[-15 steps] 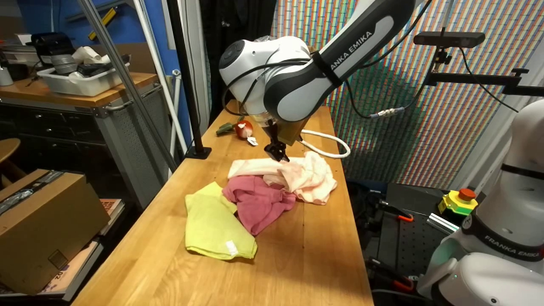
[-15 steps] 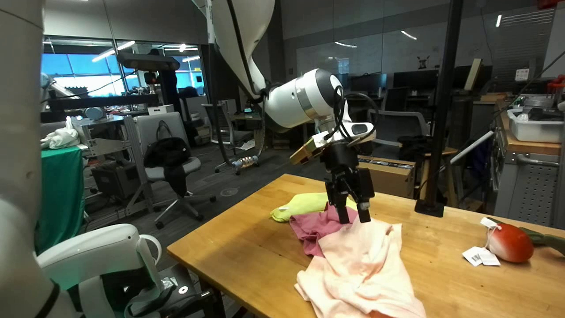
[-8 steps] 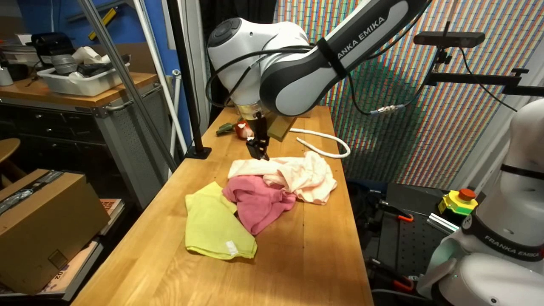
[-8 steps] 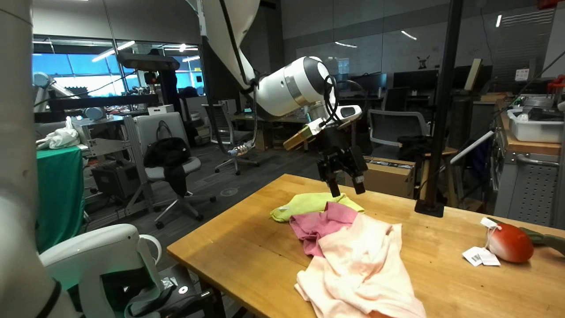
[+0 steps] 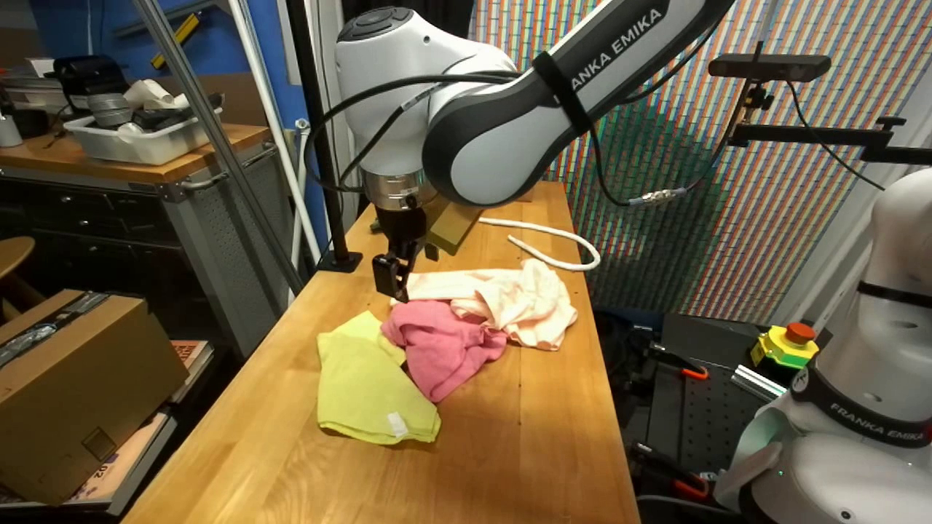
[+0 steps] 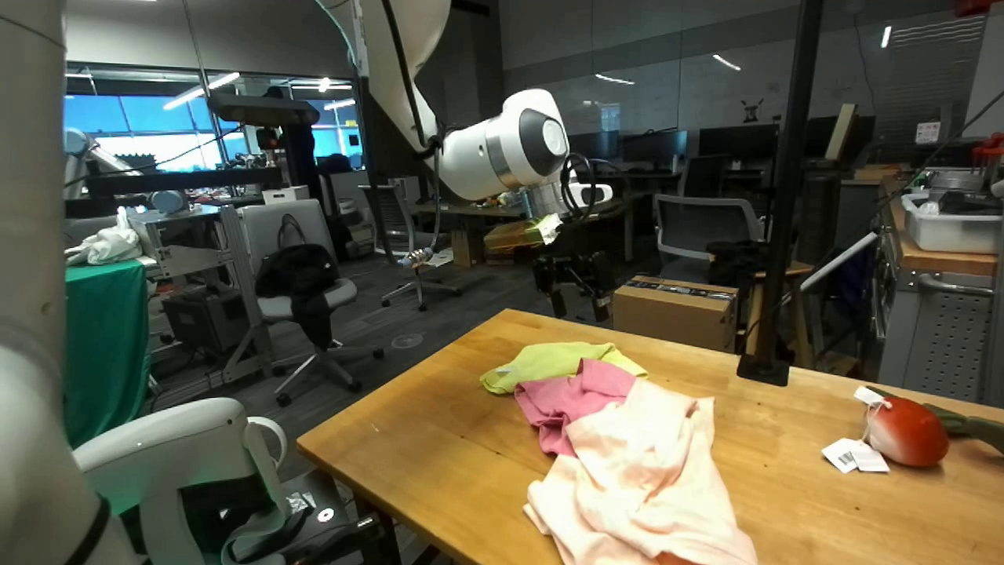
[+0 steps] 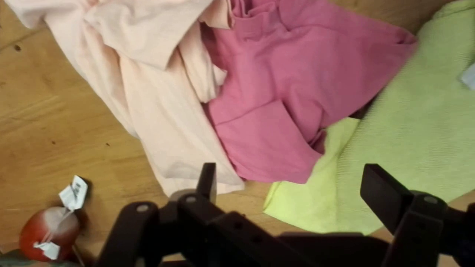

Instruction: Move the white rope and radish to the right, move the peach shirt forwards, move the yellow towel and pink shirt to the left

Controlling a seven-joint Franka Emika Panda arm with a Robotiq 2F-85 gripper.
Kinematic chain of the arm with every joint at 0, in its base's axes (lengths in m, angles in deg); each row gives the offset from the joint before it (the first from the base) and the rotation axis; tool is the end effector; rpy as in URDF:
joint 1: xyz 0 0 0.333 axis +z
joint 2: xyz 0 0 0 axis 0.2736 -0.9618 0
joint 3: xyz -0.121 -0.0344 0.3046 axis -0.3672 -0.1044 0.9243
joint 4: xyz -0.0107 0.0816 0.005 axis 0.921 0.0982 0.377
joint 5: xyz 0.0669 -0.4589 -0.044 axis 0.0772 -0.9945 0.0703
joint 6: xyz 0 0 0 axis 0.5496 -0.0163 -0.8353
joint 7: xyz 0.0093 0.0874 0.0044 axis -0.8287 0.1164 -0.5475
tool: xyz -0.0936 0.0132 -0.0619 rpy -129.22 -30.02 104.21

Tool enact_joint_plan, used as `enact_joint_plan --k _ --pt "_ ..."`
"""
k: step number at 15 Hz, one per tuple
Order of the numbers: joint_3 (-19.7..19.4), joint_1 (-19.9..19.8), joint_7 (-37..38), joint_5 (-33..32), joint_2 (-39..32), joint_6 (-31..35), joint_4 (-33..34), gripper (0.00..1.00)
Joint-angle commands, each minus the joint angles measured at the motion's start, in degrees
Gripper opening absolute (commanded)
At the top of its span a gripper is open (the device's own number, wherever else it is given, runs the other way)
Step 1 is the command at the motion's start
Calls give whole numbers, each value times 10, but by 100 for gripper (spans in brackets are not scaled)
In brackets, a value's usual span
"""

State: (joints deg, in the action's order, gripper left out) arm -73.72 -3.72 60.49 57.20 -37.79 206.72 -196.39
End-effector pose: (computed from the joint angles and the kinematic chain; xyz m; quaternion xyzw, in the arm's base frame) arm 0.6273 0.2065 0.2878 0.9902 0.0508 0.0501 0.1200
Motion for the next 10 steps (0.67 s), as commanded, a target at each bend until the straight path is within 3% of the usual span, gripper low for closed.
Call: enact_joint_plan --k 1,6,10 --pt "13 -1 -97 56 -14 60 4 100" --pt "33 -4 -250 105 -43 68 12 100" --pt "29 10 -294 79 -73 62 19 100"
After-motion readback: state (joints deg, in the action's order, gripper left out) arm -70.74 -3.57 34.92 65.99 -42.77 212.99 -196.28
